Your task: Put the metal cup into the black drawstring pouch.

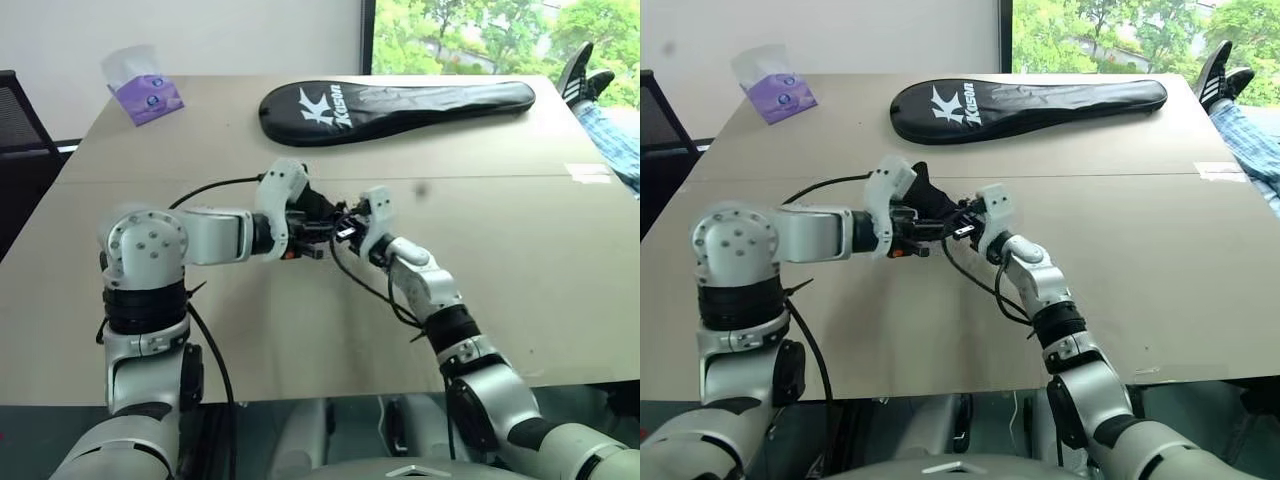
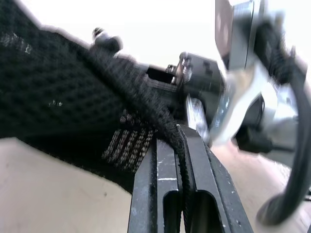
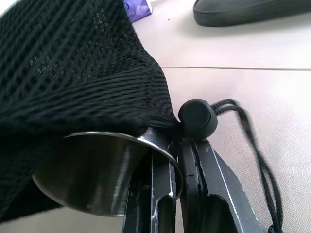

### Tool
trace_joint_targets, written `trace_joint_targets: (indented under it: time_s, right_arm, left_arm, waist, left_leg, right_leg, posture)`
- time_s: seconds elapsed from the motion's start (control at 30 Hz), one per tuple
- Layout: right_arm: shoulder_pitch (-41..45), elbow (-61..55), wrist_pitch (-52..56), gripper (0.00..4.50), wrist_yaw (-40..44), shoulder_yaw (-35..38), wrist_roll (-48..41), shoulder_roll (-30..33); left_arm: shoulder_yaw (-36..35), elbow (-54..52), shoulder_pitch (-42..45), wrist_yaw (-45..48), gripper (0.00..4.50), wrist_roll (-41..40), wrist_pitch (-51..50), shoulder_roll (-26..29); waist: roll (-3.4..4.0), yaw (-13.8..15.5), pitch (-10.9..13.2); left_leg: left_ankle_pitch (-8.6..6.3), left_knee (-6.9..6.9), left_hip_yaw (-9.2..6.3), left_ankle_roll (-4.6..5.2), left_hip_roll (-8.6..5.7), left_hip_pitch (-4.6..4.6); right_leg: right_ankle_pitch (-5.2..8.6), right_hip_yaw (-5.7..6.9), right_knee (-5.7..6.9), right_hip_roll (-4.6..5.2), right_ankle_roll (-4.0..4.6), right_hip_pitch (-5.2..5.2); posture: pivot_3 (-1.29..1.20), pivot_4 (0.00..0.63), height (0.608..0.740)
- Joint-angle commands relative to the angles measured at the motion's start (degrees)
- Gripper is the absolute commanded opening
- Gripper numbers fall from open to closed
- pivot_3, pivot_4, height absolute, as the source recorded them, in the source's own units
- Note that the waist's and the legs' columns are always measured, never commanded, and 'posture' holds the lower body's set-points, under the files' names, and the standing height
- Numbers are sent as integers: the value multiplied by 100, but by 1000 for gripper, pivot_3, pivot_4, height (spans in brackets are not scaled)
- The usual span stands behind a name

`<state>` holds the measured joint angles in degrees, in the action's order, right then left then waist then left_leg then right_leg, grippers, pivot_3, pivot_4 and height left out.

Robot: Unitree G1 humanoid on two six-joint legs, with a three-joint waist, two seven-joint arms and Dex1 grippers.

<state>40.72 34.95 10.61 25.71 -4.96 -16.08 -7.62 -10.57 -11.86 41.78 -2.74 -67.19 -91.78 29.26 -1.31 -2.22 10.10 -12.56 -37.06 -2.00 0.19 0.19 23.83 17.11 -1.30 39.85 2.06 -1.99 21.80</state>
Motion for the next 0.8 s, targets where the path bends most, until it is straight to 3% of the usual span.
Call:
trace_joint_targets:
  time_s: [0.03, 0.13, 0.27, 0.37, 0.63, 0.73, 0.8]
  right_arm:
    - [517, 523, -844, 193, -486, -357, 778, -267]
    - [666, 944, -1430, 193, -779, -633, 1309, -188]
    - [827, 919, -1050, 193, -613, 135, 272, -574]
    - [980, 1268, -1569, 193, -860, -840, 1485, -172]
    - [1041, 1098, -1296, 193, -582, -724, 1443, -199]
    - [960, 795, -1042, 1080, -367, -764, 1447, -95]
    - [890, 466, -818, 1937, -362, -778, 1506, 7]
  left_arm:
    - [-25, -459, -28, -14, 0, -811, -72, -83]
    - [-51, -497, -112, -141, 0, -928, -72, -45]
    - [-76, -543, -255, -286, 0, -1077, -71, -28]
    - [-104, -659, -278, -364, 0, -1174, -71, -122]
    - [-477, -791, -703, -251, 0, -1437, 642, -406]
    - [-538, -808, -895, -143, 0, -1377, 905, -384]
    - [-581, -779, -1025, -50, 0, -1304, 1127, -383]
  waist:
    - [1, -24, 1]
    - [1, -34, 1]
    - [-1, 6, 1]
    - [0, -16, 2]
    - [0, -15, 2]
    - [-1, -7, 2]
    - [0, -4, 2]
  left_leg:
    - [0, 0, -1, 0, 1, 0]
    - [1, 7, 4, -1, 2, -1]
    - [1, 10, 5, -2, 2, 2]
    - [1, 8, 5, -2, 0, 2]
    - [6, 19, 6, -10, 2, -1]
    - [6, 20, 4, -10, 2, 1]
    - [6, 20, 3, -10, 2, 1]
  right_leg:
    - [0, -1, 0, -2, 0, 1]
    - [0, -2, 2, -5, 0, 8]
    - [0, -2, -1, -1, 0, 8]
    - [0, -3, -3, 1, 0, 7]
    - [0, -7, -3, -1, 0, 11]
    - [0, -7, -5, 1, 1, 10]
    - [0, -7, -5, 0, 1, 10]
  posture:
    - [0, 150, 740]
    - [0, 150, 740]
    - [0, 150, 740]
    - [0, 150, 740]
    - [0, 150, 740]
    - [0, 150, 740]
    - [0, 150, 740]
